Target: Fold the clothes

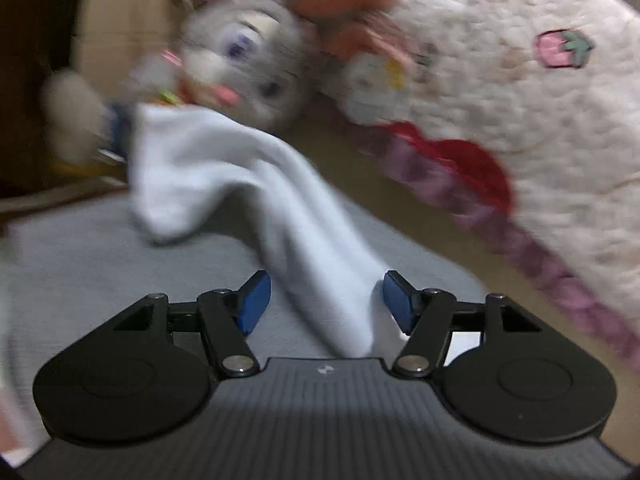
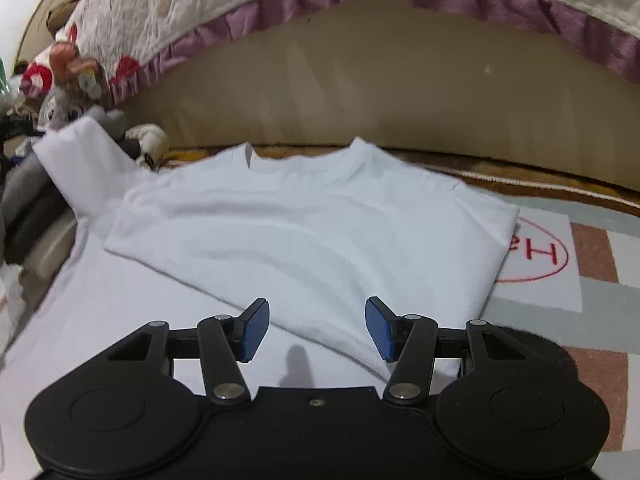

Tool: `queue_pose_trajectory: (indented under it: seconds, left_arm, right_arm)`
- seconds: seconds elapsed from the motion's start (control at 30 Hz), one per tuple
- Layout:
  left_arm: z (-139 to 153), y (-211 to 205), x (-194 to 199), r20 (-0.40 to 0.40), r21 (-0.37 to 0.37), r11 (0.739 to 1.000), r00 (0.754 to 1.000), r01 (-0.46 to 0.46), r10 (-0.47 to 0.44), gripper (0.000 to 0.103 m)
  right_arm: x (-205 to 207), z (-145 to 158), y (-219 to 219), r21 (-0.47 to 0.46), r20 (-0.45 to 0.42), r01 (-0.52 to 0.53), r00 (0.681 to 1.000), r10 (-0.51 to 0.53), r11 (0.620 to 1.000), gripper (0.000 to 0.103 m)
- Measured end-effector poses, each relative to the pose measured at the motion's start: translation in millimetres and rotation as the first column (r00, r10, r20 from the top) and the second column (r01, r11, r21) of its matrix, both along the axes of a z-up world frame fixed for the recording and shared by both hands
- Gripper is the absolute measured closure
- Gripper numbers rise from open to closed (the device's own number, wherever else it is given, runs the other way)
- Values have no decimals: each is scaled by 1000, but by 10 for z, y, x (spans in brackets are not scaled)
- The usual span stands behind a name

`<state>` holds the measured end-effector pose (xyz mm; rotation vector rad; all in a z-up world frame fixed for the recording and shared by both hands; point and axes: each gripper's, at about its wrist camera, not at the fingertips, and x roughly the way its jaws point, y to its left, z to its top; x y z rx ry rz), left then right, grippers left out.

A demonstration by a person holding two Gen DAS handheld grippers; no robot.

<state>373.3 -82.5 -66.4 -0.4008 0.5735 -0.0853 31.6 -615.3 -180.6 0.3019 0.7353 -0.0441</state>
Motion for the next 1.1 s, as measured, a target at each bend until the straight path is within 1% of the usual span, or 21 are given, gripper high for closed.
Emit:
queue_pose_trajectory:
  seconds: [0.03, 0.07, 0.13, 0.17, 0.2, 0.27, 0.33, 0.4, 0.47, 0.53, 0.57, 0.6, 0.63, 0.7, 0.77, 0.8, 0.9, 0.97, 1.0, 1.03, 1.1]
  left_arm:
    - [-15, -5, 24, 10, -23, 999, 1000, 22, -22, 40]
    - [-4, -42, 0, 33, -14, 1000, 999, 19, -19, 42]
    - [89, -192, -137, 88, 17, 998, 994, 59, -60, 95]
    - [144, -297, -213, 120, 57, 997, 991, 60, -66, 95]
    - [216, -455, -323, 173, 123, 991, 982, 50, -71, 95]
    - [346, -825, -556, 265, 270, 961, 956, 52, -126, 95]
    - [430, -1181, -862, 361, 323, 941, 905, 106, -226, 95]
    - [447, -1487, -1168, 388, 269, 944, 875, 193, -289, 95]
    - [352, -1797, -1425, 354, 204, 940, 875, 272, -330, 93]
    - [145, -2100, -1676, 295, 202, 923, 878, 328, -377, 87]
    - [-26, -2262, -1777, 249, 213, 910, 881, 355, -402, 82]
    - [-195, -2414, -1868, 202, 223, 897, 882, 383, -426, 68]
    - [-362, -2525, -1925, 152, 234, 879, 877, 415, -455, 59]
    - [-727, -2721, -2031, 29, 266, 837, 864, 478, -503, 57]
    - [-996, -2795, -2108, -79, 313, 808, 861, 499, -502, 57]
    - [-1085, -2766, -2140, -113, 315, 800, 857, 511, -503, 57]
    - [-1167, -2502, -2198, -121, 244, 830, 865, 501, -487, 55]
    - [-1099, -2312, -2134, -92, 169, 883, 899, 438, -428, 52]
    - [-1048, -2202, -2078, -75, 116, 912, 919, 395, -388, 47]
    - [-1017, -2116, -2024, -62, 61, 927, 929, 369, -366, 45]
    - [-986, -1964, -1868, -61, -57, 942, 941, 330, -333, 45]
  right_arm:
    - [11, -23, 11, -5, -8, -6, 1000, 6, 1000, 44]
    - [19, -46, 21, -8, -16, -13, 1000, 13, 1000, 44]
    - [24, -83, 28, -1, -26, -27, 999, 27, 1000, 44]
    - [26, -88, 23, 12, -26, -26, 999, 27, 1000, 44]
    - [28, -95, 17, 24, -26, -25, 999, 26, 999, 44]
    - [33, -111, 4, 48, -21, -19, 1000, 20, 999, 44]
    - [37, -127, -8, 73, -17, -13, 1000, 15, 997, 44]
    - [41, -143, -21, 97, -13, -8, 1000, 9, 995, 44]
    - [45, -160, -34, 122, -9, -2, 1000, 3, 993, 44]
    - [49, -176, -47, 146, -5, 4, 1000, -3, 989, 44]
    - [51, -184, -53, 158, -3, 6, 1000, -6, 987, 44]
    - [53, -188, -57, 166, -2, 8, 1000, -8, 986, 44]
    - [55, -183, -55, 165, -1, 7, 1000, -7, 986, 44]
    - [59, -174, -51, 162, 0, 5, 1000, -5, 987, 44]
    - [62, -168, -49, 160, 1, 3, 1000, -4, 987, 44]
    - [63, -173, -51, 157, 0, 3, 1000, -3, 988, 44]
    - [62, -186, -64, 159, 2, 1, 1000, -1, 987, 44]
    - [62, -192, -78, 163, 5, -1, 1000, 0, 987, 44]
    - [63, -194, -83, 164, 6, 0, 1000, -1, 986, 44]
    - [63, -196, -87, 167, 7, 3, 1000, -4, 986, 44]
    - [61, -202, -87, 176, 11, 10, 1000, -12, 984, 43]
